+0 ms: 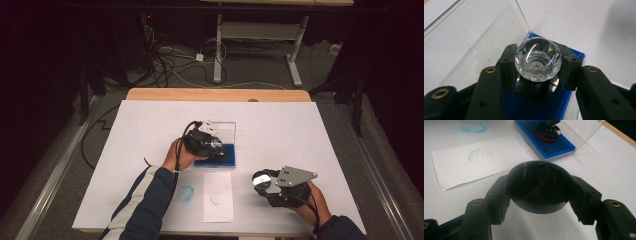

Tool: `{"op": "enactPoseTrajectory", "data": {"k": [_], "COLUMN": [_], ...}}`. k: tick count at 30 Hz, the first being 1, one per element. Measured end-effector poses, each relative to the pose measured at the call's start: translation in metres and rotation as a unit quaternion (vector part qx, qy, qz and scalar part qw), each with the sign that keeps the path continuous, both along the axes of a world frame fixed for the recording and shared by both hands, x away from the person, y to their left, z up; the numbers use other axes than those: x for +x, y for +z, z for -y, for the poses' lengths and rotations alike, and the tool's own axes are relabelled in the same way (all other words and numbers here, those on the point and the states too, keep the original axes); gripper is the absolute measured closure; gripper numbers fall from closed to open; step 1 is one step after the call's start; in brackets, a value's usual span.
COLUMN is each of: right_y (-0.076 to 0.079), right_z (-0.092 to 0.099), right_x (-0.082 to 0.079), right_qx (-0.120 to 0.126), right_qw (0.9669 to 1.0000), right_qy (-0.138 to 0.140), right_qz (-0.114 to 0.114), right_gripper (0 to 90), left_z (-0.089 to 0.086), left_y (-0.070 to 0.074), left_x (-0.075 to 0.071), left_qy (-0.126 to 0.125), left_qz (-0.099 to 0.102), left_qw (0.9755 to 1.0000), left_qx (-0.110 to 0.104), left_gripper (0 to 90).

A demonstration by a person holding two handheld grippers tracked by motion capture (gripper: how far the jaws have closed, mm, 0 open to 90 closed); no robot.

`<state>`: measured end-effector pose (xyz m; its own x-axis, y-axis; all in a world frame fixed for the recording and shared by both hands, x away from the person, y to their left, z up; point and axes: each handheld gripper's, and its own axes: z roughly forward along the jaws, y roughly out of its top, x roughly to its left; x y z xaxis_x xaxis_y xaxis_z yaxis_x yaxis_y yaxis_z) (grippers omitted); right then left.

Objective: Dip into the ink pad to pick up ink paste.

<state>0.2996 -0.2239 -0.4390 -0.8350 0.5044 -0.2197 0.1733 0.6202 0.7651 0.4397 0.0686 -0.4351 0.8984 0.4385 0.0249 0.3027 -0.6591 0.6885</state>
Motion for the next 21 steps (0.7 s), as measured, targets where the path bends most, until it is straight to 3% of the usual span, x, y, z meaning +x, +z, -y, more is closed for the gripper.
{"op": "enactPoseTrajectory", "data": {"k": [7,11,21], "right_y": [0.001,0.001,0.001], "right_z": [0.000,-0.001,-0.002], "right_x": [0.001,0.002,0.003], "right_qx": [0.001,0.001,0.003], "right_qw": [1.0000,1.0000,1.0000], "right_qy": [0.001,0.002,0.005], "right_qz": [0.002,0.002,0.004], "right_gripper": [38.1,38.1,38.1], "left_z": [-0.010,-0.019,-0.031], "left_y": [0.020,0.031,0.047], "left_x": [-0.009,-0.016,-0.034], "left_qy": [-0.001,-0.003,-0.015], "left_qz": [0.030,0.036,0.053], "left_qw": [0.9993,0.9984,0.9968], "left_qx": [-0.022,-0.043,-0.058], "left_gripper": [54.4,54.4,54.5]}}
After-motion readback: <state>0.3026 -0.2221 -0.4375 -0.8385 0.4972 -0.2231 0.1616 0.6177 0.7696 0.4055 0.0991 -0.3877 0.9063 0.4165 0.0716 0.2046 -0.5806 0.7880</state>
